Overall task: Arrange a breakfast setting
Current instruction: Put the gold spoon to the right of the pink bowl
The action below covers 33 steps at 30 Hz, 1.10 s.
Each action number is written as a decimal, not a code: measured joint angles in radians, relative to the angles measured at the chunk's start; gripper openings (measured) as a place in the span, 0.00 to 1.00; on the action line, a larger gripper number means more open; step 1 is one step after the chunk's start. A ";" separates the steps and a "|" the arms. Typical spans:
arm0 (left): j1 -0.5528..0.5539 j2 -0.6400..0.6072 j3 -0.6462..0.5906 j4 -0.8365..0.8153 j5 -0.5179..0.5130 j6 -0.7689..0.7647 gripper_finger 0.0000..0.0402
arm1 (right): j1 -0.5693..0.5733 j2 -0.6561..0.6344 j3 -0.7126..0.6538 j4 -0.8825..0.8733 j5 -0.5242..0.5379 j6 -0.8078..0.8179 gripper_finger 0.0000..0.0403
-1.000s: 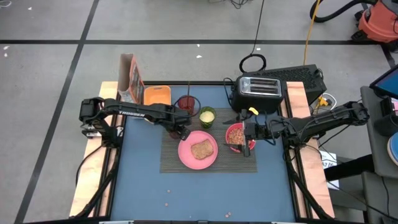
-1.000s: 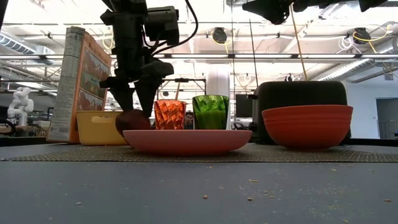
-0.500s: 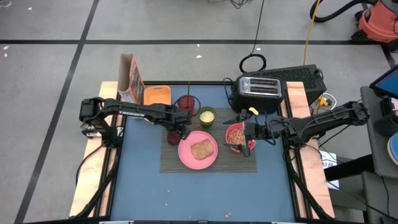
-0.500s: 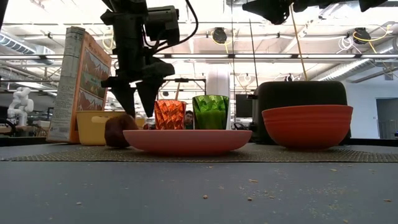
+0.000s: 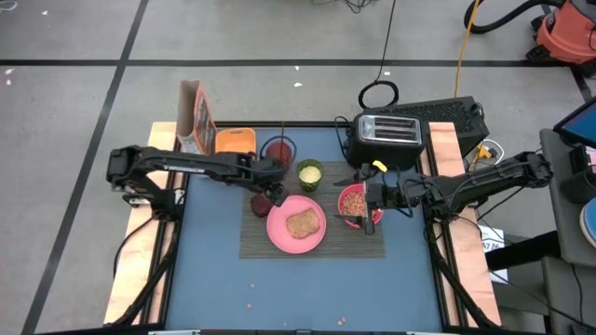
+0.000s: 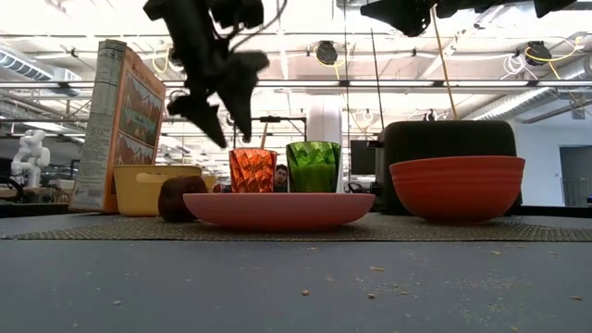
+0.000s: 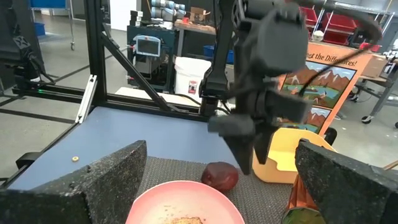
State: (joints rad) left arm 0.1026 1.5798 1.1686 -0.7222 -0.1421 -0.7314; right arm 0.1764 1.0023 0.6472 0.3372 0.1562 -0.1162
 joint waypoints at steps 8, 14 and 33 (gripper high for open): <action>-0.033 -0.096 0.000 0.098 0.000 0.049 0.70 | 0.000 0.000 0.000 0.001 0.000 0.000 0.98; -0.042 -0.107 0.000 0.276 0.000 0.112 0.70 | 0.000 0.000 0.000 0.001 -0.001 0.000 0.98; 0.044 -0.105 0.000 0.439 -0.330 0.223 0.70 | 0.000 0.000 0.000 0.001 -0.001 0.000 0.98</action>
State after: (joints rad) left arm 0.1468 1.4746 1.1687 -0.2835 -0.4724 -0.5079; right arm 0.1768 1.0023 0.6472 0.3384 0.1555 -0.1162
